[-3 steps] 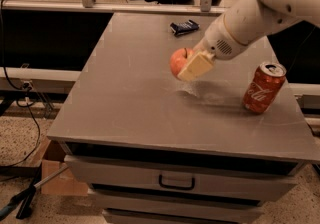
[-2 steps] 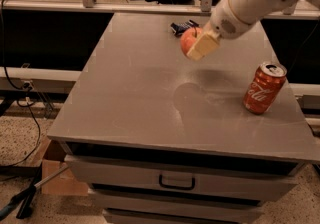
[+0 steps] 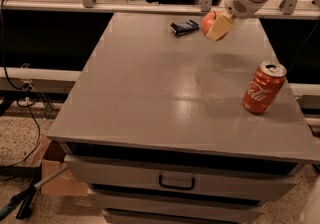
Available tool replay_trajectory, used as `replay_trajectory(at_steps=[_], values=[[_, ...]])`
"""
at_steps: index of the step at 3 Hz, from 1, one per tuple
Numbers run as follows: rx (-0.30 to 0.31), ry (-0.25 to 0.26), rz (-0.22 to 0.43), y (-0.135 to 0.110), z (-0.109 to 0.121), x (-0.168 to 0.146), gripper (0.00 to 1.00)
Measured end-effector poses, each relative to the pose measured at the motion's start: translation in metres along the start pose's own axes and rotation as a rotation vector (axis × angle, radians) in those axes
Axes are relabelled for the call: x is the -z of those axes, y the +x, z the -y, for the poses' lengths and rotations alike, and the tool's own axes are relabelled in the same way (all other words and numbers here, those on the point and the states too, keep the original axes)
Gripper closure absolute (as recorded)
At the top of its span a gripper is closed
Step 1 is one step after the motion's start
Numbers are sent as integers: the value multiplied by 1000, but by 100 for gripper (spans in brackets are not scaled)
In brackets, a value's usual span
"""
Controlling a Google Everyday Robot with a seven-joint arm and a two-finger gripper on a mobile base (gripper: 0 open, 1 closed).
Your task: Move apple near rxbar blueberry
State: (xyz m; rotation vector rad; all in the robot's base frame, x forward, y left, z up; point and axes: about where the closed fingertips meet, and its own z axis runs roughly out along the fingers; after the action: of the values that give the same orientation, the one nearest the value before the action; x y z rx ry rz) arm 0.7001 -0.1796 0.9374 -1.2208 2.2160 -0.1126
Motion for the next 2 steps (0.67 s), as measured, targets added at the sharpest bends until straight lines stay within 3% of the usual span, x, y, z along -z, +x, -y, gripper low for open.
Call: replay_trajectory(at_steps=[1,2], values=[[-78,-11,39,-6,17,-23,100],[-140,-51,88,-22,19,-51,100]])
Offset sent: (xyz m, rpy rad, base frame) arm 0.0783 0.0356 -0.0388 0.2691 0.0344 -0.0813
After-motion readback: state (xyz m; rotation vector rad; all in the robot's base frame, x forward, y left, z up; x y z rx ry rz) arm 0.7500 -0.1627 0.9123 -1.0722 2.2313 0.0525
